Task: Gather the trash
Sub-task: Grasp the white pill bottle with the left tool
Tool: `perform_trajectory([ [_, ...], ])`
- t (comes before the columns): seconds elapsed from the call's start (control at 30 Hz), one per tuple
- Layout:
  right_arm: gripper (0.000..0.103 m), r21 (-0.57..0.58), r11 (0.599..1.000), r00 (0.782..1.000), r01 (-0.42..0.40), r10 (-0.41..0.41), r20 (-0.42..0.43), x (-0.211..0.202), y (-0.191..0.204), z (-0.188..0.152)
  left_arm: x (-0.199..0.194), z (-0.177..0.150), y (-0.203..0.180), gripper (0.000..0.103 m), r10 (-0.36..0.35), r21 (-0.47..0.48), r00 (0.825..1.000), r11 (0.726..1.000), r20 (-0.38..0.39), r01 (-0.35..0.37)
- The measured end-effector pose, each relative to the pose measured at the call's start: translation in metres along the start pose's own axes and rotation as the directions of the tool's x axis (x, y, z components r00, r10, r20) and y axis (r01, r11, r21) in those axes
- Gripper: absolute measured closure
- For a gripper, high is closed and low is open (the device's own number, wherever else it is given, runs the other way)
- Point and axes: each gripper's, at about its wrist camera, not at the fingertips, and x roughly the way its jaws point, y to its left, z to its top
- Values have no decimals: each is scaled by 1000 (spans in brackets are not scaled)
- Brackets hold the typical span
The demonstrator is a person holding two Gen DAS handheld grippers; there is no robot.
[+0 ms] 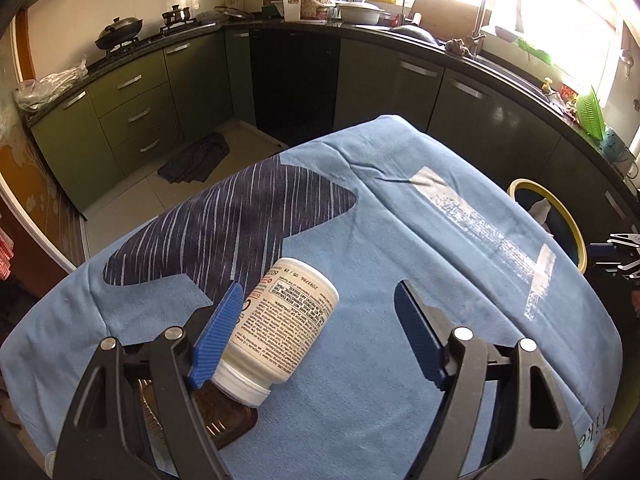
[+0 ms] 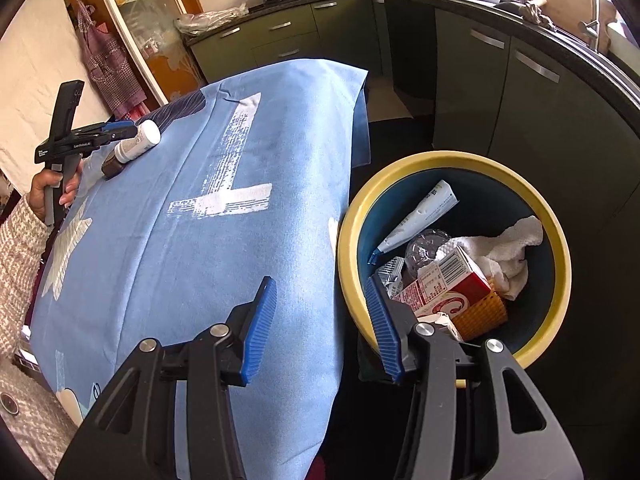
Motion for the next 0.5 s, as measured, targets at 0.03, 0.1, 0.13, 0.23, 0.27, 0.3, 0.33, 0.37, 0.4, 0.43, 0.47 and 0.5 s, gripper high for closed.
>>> perform_trajectory([
  [0.03, 56, -3, 1000, 1000, -4, 4, -4, 2, 1, 1, 3, -1, 0, 29, 8, 2, 1000, 1000, -8, -8],
  [0.1, 56, -10, 1000, 1000, -12, 12, -8, 5, 3, 2, 8, -2, 1, 29, 14, 6, 1000, 1000, -23, -14],
  [0.13, 56, -14, 1000, 1000, -19, 19, -10, 6, 5, 2, 10, -2, 1, 29, 22, 11, 999, 1000, -27, -22],
  [0.23, 55, -19, 999, 999, -29, 29, -14, 9, 7, 2, 11, -2, 0, 29, 24, 20, 999, 1000, -38, -23],
  [0.27, 55, -20, 999, 999, -31, 30, -16, 10, 8, 2, 12, -2, 0, 29, 26, 24, 999, 999, -42, -25],
  [0.3, 55, -20, 999, 999, -32, 32, -17, 10, 8, 1, 13, -2, 0, 29, 33, 27, 998, 999, -47, -32],
  [0.33, 55, -20, 999, 999, -34, 34, -18, 11, 8, 1, 15, -2, 0, 29, 40, 28, 998, 999, -53, -38],
  [0.37, 55, -20, 999, 999, -34, 34, -20, 11, 8, 1, 16, -2, 1, 29, 41, 26, 997, 999, -59, -39],
  [0.4, 55, -19, 999, 999, -35, 34, -20, 11, 8, 0, 18, -2, 1, 29, 41, 25, 997, 999, -65, -39],
  [0.43, 55, -19, 999, 999, -36, 36, -21, 11, 8, 0, 20, -2, 1, 29, 42, 23, 997, 999, -71, -40],
  [0.47, 55, -19, 999, 999, -39, 38, -22, 11, 8, -1, 22, -2, 1, 31, 45, 21, 996, 999, -78, -43],
  [0.5, 55, -19, 999, 999, -40, 39, -23, 11, 8, -1, 24, -2, 1, 33, 46, 19, 995, 999, -86, -45],
])
